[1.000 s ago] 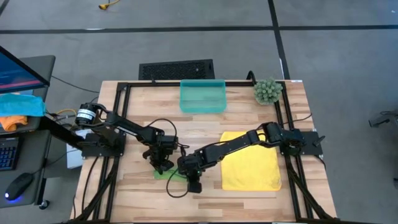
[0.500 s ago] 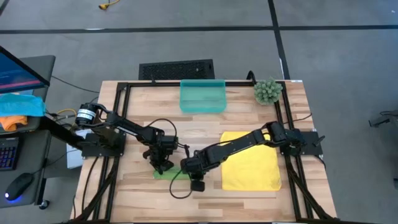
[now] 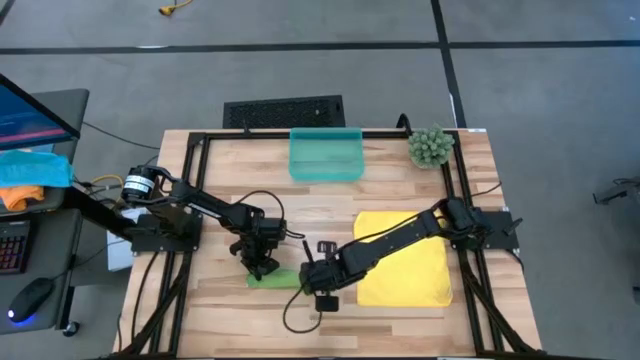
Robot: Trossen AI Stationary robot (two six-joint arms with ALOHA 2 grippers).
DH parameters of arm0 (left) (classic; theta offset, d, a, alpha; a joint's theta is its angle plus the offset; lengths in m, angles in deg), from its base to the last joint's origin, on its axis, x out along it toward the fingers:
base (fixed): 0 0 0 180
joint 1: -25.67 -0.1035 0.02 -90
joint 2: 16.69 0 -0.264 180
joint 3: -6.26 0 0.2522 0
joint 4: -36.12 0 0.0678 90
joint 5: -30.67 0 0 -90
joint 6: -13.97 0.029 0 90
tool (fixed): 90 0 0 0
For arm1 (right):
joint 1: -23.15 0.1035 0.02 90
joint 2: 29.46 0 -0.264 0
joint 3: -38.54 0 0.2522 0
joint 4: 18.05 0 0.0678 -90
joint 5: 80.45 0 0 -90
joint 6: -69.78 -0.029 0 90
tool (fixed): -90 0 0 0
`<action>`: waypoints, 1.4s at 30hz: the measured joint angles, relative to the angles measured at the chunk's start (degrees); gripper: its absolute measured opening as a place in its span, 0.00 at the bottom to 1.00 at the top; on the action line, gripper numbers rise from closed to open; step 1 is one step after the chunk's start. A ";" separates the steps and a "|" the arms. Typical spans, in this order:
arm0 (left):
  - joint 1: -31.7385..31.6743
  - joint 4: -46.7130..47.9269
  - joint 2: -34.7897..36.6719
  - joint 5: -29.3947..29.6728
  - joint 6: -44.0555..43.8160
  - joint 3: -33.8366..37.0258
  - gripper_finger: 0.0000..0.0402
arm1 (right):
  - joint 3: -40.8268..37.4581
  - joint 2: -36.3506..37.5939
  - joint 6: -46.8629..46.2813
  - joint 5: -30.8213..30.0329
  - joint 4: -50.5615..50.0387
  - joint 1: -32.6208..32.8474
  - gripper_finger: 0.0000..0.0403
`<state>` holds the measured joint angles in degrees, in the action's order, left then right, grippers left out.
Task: Roll microfiber towels into tight, uniform cylinder then place into a basket
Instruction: Roll the green towel
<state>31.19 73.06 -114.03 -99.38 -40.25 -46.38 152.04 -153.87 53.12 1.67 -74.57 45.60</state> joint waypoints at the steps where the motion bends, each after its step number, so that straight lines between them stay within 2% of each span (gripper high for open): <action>1: 0.00 0.00 -0.02 0.00 0.01 0.00 0.04 | 0.03 0.28 2.03 -0.80 2.85 0.43 0.19; 6: 0.00 -0.04 -0.02 -0.01 -0.01 0.00 0.04 | 0.07 0.25 12.46 -1.55 13.89 1.39 0.19; 9: 0.00 -0.04 -0.02 -0.02 -0.01 0.00 0.04 | 0.15 0.24 15.46 -1.62 15.56 1.04 0.19; 18: 0.00 -0.02 -0.02 -0.22 0.42 0.02 0.04 | -0.02 -4.14 14.86 -1.39 14.89 -2.16 0.19; 27: 0.00 -0.13 -0.04 -0.24 0.66 0.02 0.04 | 0.13 -5.08 6.55 -1.40 9.54 -4.76 0.19; 42: 0.07 -1.57 -0.07 -0.20 2.36 0.20 0.04 | 0.33 -7.76 5.97 -1.84 8.80 -3.72 0.19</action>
<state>31.26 71.49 -114.09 -99.58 -37.89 -46.18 152.37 -161.63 59.09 -0.17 -65.76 41.87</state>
